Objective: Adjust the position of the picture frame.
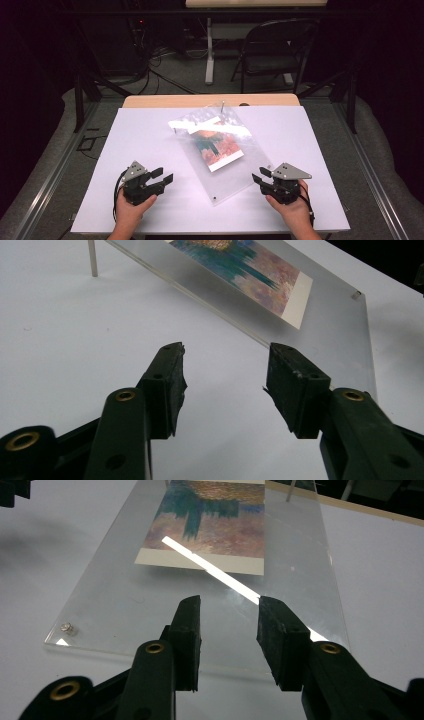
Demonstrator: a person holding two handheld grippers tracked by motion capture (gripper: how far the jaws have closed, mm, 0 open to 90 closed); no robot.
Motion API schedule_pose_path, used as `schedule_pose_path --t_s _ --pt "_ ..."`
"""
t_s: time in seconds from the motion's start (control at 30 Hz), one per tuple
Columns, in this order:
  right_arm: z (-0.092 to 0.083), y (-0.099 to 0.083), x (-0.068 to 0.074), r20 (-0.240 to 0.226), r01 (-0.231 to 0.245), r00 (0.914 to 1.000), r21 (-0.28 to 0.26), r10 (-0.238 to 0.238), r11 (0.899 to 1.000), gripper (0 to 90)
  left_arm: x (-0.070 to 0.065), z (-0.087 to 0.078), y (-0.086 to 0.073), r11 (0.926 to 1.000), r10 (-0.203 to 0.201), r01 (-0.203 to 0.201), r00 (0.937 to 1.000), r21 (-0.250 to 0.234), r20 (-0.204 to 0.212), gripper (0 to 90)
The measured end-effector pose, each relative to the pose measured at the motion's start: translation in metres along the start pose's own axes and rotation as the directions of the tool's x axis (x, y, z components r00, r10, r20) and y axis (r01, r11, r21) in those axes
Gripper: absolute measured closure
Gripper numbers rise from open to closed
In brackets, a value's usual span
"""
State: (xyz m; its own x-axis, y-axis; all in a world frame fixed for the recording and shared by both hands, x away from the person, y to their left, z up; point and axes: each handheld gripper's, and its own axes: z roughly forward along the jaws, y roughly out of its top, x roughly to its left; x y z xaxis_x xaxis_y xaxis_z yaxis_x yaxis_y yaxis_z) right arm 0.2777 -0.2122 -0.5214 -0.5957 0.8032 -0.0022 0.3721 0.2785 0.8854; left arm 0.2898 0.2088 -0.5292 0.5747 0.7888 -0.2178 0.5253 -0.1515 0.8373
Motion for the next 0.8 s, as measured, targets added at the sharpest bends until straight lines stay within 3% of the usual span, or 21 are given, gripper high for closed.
schedule_pose_path --t_s 0.13,0.17,0.37,0.5,0.8 --pt "0.000 0.001 0.002 -0.008 0.002 1.0000 0.007 -0.002 1.000 65.9 0.002 0.001 0.002 0.9999 -0.009 0.009 0.9999 0.015 -0.007 58.4" --pt "-0.001 0.001 0.002 -0.007 0.002 1.0000 0.006 -0.002 1.000 65.9 0.003 0.002 0.002 0.9997 -0.017 0.017 0.9998 0.020 0.000 64.0" --pt "-0.002 0.001 -0.001 -0.001 -0.011 0.9999 0.008 0.011 1.000 65.9 0.009 0.019 0.012 0.9973 -0.043 0.044 0.9990 0.059 -0.016 81.2" --pt "-0.002 -0.002 -0.004 -0.006 -0.040 0.9992 0.008 0.040 0.999 65.4 0.009 0.033 0.021 0.9966 -0.030 0.031 0.9995 0.076 -0.013 89.7" --pt "-0.007 -0.004 -0.011 -0.014 -0.088 0.9961 -0.003 0.088 0.996 60.5 0.002 0.071 0.030 0.9831 0.013 -0.012 0.9999 0.183 -0.001 90.0"
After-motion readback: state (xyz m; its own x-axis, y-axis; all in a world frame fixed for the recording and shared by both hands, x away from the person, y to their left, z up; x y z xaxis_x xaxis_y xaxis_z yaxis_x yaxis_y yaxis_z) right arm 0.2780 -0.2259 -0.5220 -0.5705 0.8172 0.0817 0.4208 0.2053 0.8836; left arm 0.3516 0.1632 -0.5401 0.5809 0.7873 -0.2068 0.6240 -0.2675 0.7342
